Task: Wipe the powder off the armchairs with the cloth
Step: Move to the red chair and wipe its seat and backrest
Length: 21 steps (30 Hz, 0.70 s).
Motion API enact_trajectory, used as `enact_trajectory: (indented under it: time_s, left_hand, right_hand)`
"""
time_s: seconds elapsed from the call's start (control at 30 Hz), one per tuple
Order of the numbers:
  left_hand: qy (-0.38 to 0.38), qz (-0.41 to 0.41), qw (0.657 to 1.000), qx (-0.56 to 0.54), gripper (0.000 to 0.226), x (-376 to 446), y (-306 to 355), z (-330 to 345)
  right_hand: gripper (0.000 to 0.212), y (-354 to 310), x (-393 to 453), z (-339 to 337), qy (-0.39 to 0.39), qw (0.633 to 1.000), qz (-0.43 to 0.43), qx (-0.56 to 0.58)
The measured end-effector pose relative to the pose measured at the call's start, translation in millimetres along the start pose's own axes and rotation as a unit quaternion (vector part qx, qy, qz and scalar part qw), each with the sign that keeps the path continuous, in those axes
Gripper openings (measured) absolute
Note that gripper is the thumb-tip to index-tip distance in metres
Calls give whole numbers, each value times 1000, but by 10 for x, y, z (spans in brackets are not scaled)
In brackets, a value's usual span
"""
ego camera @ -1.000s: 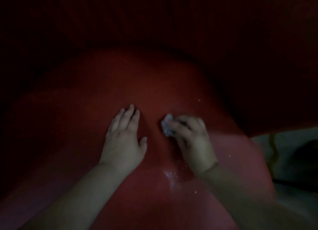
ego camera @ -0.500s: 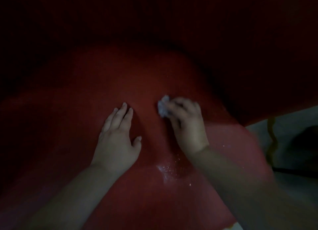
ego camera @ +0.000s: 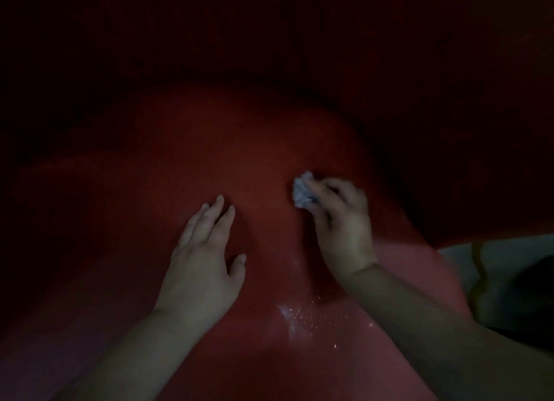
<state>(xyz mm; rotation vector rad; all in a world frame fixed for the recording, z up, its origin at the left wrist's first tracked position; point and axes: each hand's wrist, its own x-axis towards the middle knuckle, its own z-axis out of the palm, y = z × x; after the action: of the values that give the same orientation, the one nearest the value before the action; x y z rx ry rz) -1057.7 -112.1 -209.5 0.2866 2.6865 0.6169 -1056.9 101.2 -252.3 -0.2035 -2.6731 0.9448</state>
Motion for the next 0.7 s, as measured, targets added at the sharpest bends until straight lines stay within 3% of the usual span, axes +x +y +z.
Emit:
enact_trajectory:
  time_s: [0.07, 0.17, 0.23, 0.3, 0.37, 0.43, 0.5, 0.57, 0.63, 0.7]
  left_hand:
    - [8, -3, 1000, 0, 74, -36, -27, -1]
    - [25, -15, 1000, 8, 74, -64, -70, 15]
    - [34, -22, 999, 19, 75, -74, -96, 20]
    - [40, -31, 998, 27, 77, -87, -118, 11]
    - [44, -40, 998, 34, 79, -121, -143, -13]
    - [43, -46, 997, 41, 80, -173, -170, -43]
    - [47, -53, 997, 39, 80, -230, -205, -68]
    - [56, -67, 996, 32, 81, -290, -246, -83]
    - [66, -75, 995, 25, 81, -346, -280, -70]
    - [72, -78, 994, 21, 81, -413, -299, -37]
  right_hand:
    - [39, 146, 148, -11, 43, 996, 75, -7]
    - [38, 154, 637, 211, 79, 981, 155, 83]
    - [40, 28, 827, 350, 52, 989, 126, 63]
    - [38, -141, 717, 356, 8, 1000, 16, 13]
    - [29, -254, 373, 223, -69, 992, -101, 17]
    - [27, -260, 30, 22, -151, 976, -150, 40]
    - [32, -144, -24, -98, -163, 975, -149, 28]
    - [38, -72, 174, -48, -120, 988, -94, -8]
    - [39, -158, 458, 157, -75, 997, -32, 1]
    - [38, -353, 585, 433, -80, 996, -36, 16]
